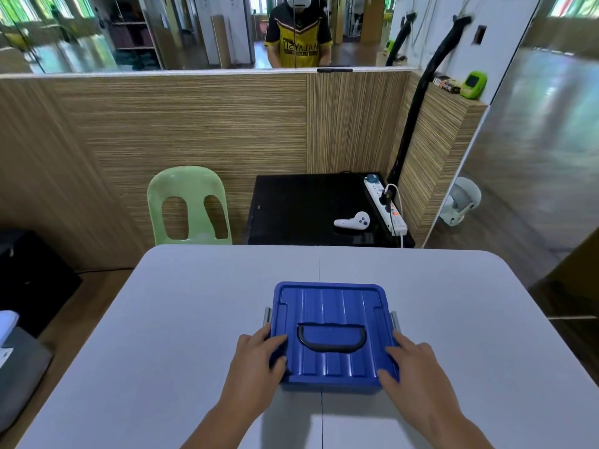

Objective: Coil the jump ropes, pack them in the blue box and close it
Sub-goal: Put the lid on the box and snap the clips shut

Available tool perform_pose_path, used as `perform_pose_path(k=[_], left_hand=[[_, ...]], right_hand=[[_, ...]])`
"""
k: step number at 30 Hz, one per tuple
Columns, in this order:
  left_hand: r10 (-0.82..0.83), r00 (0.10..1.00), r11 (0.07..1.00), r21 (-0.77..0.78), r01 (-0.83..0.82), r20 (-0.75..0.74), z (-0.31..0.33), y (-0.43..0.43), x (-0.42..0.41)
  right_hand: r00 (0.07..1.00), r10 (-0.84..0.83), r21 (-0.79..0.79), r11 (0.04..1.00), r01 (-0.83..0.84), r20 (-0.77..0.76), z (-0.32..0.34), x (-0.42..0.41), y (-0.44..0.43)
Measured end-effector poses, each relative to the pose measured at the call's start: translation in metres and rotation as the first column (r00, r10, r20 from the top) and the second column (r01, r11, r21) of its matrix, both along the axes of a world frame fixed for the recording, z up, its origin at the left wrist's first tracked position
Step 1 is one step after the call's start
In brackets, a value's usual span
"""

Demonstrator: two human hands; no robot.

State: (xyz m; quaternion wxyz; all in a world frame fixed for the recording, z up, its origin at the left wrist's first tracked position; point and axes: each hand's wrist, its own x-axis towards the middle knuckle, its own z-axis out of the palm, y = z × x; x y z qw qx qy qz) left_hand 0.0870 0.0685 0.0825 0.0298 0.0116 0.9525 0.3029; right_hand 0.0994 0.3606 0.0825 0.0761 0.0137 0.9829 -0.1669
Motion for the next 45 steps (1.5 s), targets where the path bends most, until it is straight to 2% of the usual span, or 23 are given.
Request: perform_pose_path(k=[9, 13, 17, 23, 35, 37, 39, 41, 43, 45], left_hand=[[-0.006, 1.000, 0.999, -0.051, 0.004, -0.022, -0.005, 0.001, 0.000], [-0.097, 0.993, 0.991, -0.098, 0.091, -0.063, 0.000, 0.005, -0.012], [-0.277, 0.960, 0.941, -0.196, 0.276, 0.023, 0.004, 0.018, -0.033], [-0.345, 0.920, 0.856, -0.340, 0.389, 0.185, 0.007, 0.026, -0.055], [-0.343, 0.916, 0.839, -0.371, 0.398, 0.205, 0.005, 0.028, -0.061], [-0.343, 0.922, 0.867, -0.317, 0.385, 0.179, 0.007, 0.025, -0.060], [-0.293, 0.952, 0.938, -0.165, 0.304, 0.092, 0.008, 0.019, -0.058], [-0.124, 0.992, 0.991, 0.040, 0.124, -0.016, 0.006, 0.008, -0.054], [0.095, 0.993, 0.974, 0.212, -0.079, -0.068, 0.002, -0.002, -0.048], [0.275, 0.961, 0.909, 0.321, -0.265, 0.015, -0.004, -0.011, -0.046]], right_hand=[[1.000, 0.018, 0.005, 1.000, -0.018, -0.023, 0.014, -0.001, -0.004], [0.995, 0.084, -0.025, 0.996, -0.086, -0.059, 0.020, -0.018, -0.022], [0.977, 0.211, 0.005, 0.977, -0.211, 0.038, 0.020, -0.043, -0.047], [0.940, 0.254, 0.053, 0.961, -0.272, 0.230, 0.022, -0.065, -0.061], [0.932, 0.260, 0.037, 0.960, -0.278, 0.253, 0.022, -0.067, -0.062], [0.934, 0.255, 0.038, 0.961, -0.273, 0.252, 0.024, -0.067, -0.062], [0.938, 0.250, 0.051, 0.962, -0.270, 0.241, 0.025, -0.067, -0.065], [0.948, 0.248, 0.075, 0.961, -0.267, 0.198, 0.026, -0.068, -0.071], [0.953, 0.265, 0.096, 0.955, -0.281, 0.149, 0.026, -0.069, -0.082], [0.944, 0.306, 0.100, 0.942, -0.319, 0.124, 0.027, -0.070, -0.096]])
